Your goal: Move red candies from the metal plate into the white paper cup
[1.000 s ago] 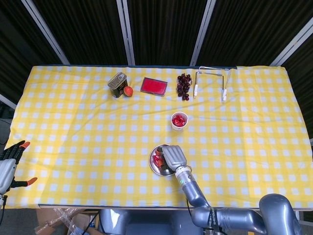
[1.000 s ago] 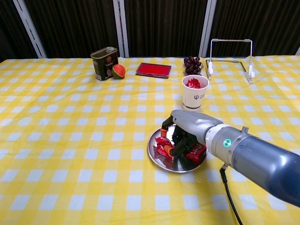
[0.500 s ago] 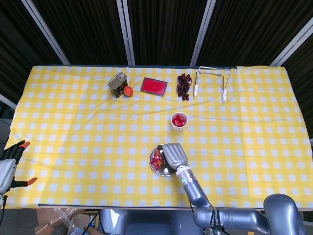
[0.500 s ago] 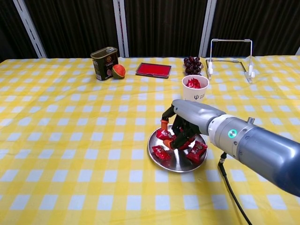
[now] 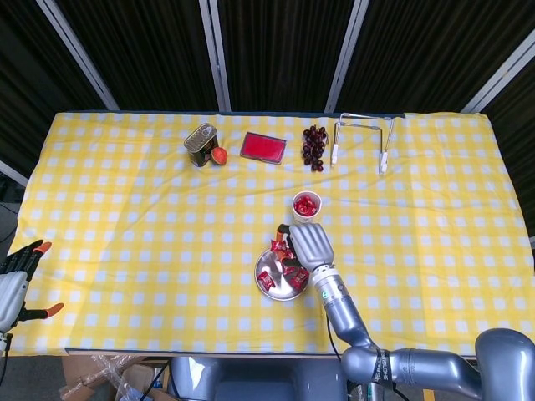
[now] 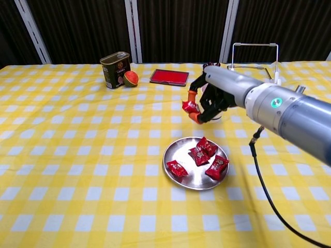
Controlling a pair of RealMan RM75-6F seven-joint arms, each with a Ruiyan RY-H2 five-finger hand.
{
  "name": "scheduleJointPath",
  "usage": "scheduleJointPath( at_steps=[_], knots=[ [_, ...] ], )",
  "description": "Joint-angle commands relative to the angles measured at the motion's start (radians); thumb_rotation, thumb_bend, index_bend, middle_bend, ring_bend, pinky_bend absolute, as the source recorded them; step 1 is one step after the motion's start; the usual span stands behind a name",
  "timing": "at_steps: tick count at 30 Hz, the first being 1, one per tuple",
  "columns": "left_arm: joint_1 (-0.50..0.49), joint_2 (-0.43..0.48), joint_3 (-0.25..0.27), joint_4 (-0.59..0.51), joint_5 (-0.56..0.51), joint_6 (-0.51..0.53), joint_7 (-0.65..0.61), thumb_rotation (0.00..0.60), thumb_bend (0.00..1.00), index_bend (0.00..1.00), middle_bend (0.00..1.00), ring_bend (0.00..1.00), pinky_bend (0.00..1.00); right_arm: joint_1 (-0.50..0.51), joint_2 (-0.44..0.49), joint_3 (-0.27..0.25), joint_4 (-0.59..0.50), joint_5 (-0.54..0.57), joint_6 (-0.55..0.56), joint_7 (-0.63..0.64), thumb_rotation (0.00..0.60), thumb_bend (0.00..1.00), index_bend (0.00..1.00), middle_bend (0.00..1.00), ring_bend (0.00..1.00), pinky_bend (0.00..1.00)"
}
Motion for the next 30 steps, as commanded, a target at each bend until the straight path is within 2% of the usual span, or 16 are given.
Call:
scheduleJointPath(
  at_steps=[1,7,13,20,30],
  knots=[
    [0.0,-0.001,-0.001,0.0,0.0,0.0,0.0,0.6,0.03,0.0,0.0,0.0,0.0,0.014,0.017,0.032,0.019,-0.005,0.006,0.011,0.6,0.43,0.59,0.84,0.84,0.98],
    [-0.001,-0.003,-0.001,-0.002,-0.005,-0.002,0.004,0.6,0.03,0.0,0.0,0.0,0.0,0.05,0.024,0.084,0.114,0.021,-0.012,0.019,0.6,0.43,0.59,0.84,0.84,0.98],
    [-0.002,-0.004,-0.004,-0.004,-0.011,-0.004,0.006,0.6,0.03,0.0,0.0,0.0,0.0,0.079,0.006,0.108,0.234,0.052,-0.043,0.044,0.6,0.43,0.59,0.84,0.84,0.98],
    [-0.006,-0.002,-0.006,-0.007,-0.022,-0.014,0.004,0.6,0.03,0.0,0.0,0.0,0.0,0.09,-0.024,0.099,0.357,0.086,-0.088,0.076,0.6,0.43,0.59,0.84,0.84,0.98],
    [-0.007,0.0,-0.003,-0.009,-0.02,-0.018,0.005,0.6,0.03,0.0,0.0,0.0,0.0,0.086,-0.04,0.079,0.394,0.077,-0.101,0.107,0.6,0.43,0.58,0.84,0.84,0.98]
  ],
)
